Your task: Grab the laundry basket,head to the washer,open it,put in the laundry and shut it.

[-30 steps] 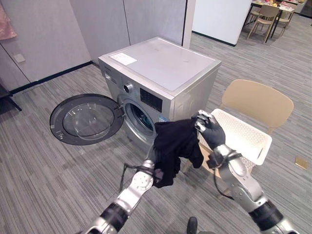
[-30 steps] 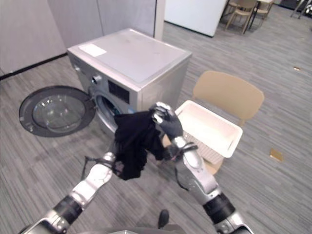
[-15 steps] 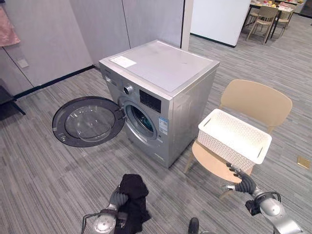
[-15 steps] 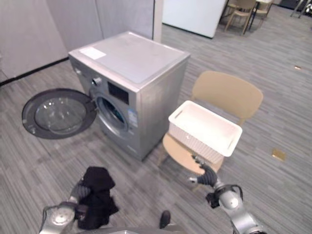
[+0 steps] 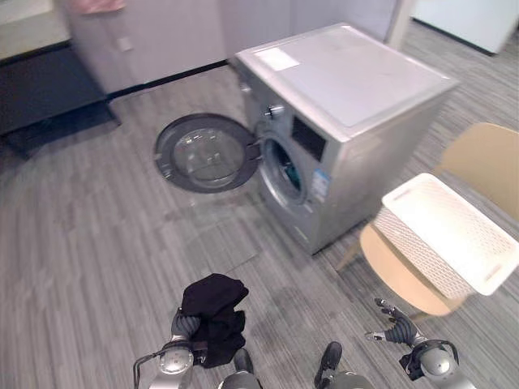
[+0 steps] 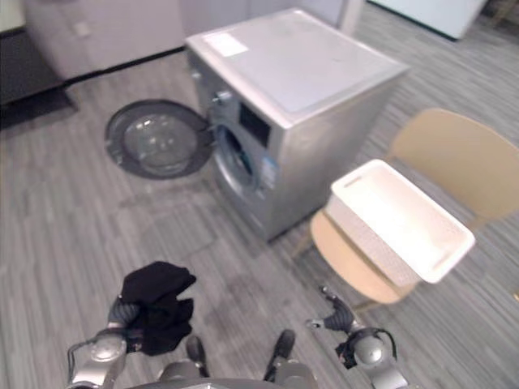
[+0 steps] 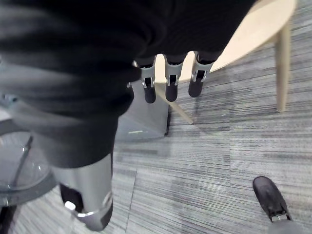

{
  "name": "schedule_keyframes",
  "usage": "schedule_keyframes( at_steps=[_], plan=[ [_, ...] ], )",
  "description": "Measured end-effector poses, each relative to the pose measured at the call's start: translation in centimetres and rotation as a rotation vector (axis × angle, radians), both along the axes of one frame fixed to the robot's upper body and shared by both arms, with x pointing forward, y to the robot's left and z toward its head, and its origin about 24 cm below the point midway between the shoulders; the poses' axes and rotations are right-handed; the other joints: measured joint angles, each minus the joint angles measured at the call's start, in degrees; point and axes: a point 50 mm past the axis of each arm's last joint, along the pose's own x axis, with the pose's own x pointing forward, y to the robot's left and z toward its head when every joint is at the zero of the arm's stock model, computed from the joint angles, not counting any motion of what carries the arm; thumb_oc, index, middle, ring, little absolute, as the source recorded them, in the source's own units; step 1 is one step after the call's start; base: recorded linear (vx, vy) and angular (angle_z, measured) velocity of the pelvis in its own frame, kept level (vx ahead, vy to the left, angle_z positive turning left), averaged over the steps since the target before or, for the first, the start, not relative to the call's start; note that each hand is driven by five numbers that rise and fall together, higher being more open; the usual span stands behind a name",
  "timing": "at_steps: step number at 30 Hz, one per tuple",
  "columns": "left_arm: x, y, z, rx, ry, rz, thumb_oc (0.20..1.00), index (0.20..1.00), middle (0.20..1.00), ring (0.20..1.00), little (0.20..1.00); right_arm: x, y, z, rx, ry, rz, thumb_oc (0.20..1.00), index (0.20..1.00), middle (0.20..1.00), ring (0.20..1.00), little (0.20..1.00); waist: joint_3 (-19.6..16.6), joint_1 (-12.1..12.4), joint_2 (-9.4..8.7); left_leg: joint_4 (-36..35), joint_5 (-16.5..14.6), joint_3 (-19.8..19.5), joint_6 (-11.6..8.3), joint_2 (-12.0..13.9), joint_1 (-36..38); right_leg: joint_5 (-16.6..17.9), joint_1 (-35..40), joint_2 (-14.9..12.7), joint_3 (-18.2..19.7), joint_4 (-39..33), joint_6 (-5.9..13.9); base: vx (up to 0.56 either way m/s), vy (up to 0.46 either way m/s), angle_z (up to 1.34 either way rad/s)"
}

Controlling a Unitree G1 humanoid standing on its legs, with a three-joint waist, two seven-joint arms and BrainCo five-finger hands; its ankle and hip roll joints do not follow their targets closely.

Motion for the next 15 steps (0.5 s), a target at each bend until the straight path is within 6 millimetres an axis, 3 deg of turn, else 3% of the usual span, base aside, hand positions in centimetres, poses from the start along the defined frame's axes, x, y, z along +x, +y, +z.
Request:
schedule_keyframes(
  at_steps=[2,4,5,8,9,10,11,12,13,15],
  plan=[
    [-0.4,0.0,-0.2,0.0,0.01,0.003,0.2,0.2,0.2,0.2,0.2,0.6,-0.1,0.2,-0.011,-0.014,-0.005,1.0,1.0,1.0,1.0,1.0,0.2,0.4,-0.24,-0.9,2.3,3.1,-0.01,-0.1,0.4,-0.2,0.9,-1.0,-1.4,0.2,1.12,0.23,0.262,0.96],
    [-0.9,0.1,-0.4,0.003,0.025,0.005,0.2,0.2,0.2,0.2,0.2,1.1,0.0,0.4,-0.009,-0.03,-0.004,1.0,1.0,1.0,1.0,1.0,0.2,0.6,-0.41,-1.1,4.4,1.3,0.57,-1.5,0.2,-0.3,1.5,-1.7,-0.4,0.4,2.32,0.3,0.322,0.55],
    [-1.2,0.2,-0.5,0.008,0.04,0.003,0.2,0.2,0.2,0.2,0.2,1.2,0.3,0.4,-0.008,-0.032,0.004,1.0,1.0,1.0,1.0,1.0,0.1,0.8,-0.85,-0.9,4.7,0.2,1.23,-3.4,-0.2,-0.7,1.8,-3.1,-0.6,1.9,2.99,0.37,0.423,0.45],
    [-1.3,0.5,-0.6,0.021,0.056,-0.003,0.2,0.2,0.2,0.2,0.2,1.7,1.1,0.3,-0.004,-0.032,0.009,1.0,1.0,1.0,1.0,1.0,0.1,1.2,-2.27,-0.7,2.0,-1.1,3.29,-6.4,0.1,-2.2,1.2,-8.1,-1.1,8.6,6.61,0.18,0.238,0.46],
    [-1.3,0.4,-0.6,0.022,0.059,-0.008,0.2,0.2,0.2,0.2,0.2,1.7,1.4,0.2,-0.001,-0.032,0.017,1.0,1.0,1.0,1.0,1.0,-0.1,0.5,-2.16,-0.8,2.3,-1.3,3.72,-6.8,0.2,-2.3,0.5,-9.6,-0.7,11.9,6.73,0.29,0.28,0.65],
    [-0.7,0.3,-0.3,0.027,0.044,-0.019,0.2,0.2,0.2,0.2,0.2,2.1,2.0,0.5,0.015,-0.052,0.029,1.0,1.0,1.0,1.0,1.0,0.3,0.5,-2.32,-1.4,2.0,-2.9,5.64,-9.4,1.3,-2.3,-3.7,-14.4,4.5,24.2,6.71,0.3,0.236,0.76],
    [-0.2,0.3,-0.1,0.038,0.036,-0.033,0.2,0.2,0.2,0.2,0.2,2.3,2.3,0.7,0.019,-0.06,0.043,1.0,1.0,1.0,1.0,1.0,0.6,-0.2,-1.93,-2.0,2.4,-5.4,6.36,-10.4,2.4,-3.2,-7.7,-16.1,8.0,32.1,6.65,0.23,0.147,0.89],
    [0.4,0.2,0.2,0.054,0.026,-0.06,0.2,0.2,0.2,0.2,0.2,2.1,3.0,0.6,0.032,-0.063,0.057,1.0,1.0,1.0,1.0,1.0,1.1,-1.0,-1.32,-3.2,2.9,-7.9,6.66,-11.0,3.0,-8.0,-10.8,-14.3,14.2,38.2,6.87,0.25,0.098,1.12],
    [1.4,0.2,0.8,0.074,-0.002,-0.092,0.2,0.2,0.2,0.2,0.2,2.2,3.7,1.0,0.054,-0.088,0.076,1.0,1.0,1.0,1.0,1.0,1.5,-1.4,-1.36,-4.8,3.3,-10.1,7.45,-10.4,3.4,-11.9,-13.8,-7.8,21.6,39.5,6.51,0.17,0.049,1.19],
    [2.3,0.5,1.6,0.096,-0.035,-0.112,0.2,0.2,0.2,0.2,0.2,2.7,4.4,1.1,0.066,-0.098,0.094,1.0,1.0,1.0,1.0,1.0,2.6,-1.7,-3.56,-6.2,3.4,-10.7,7.59,-12.8,5.7,-13.6,-16.8,-3.2,23.3,37.0,4.85,0.24,0.032,0.84]
  ],
)
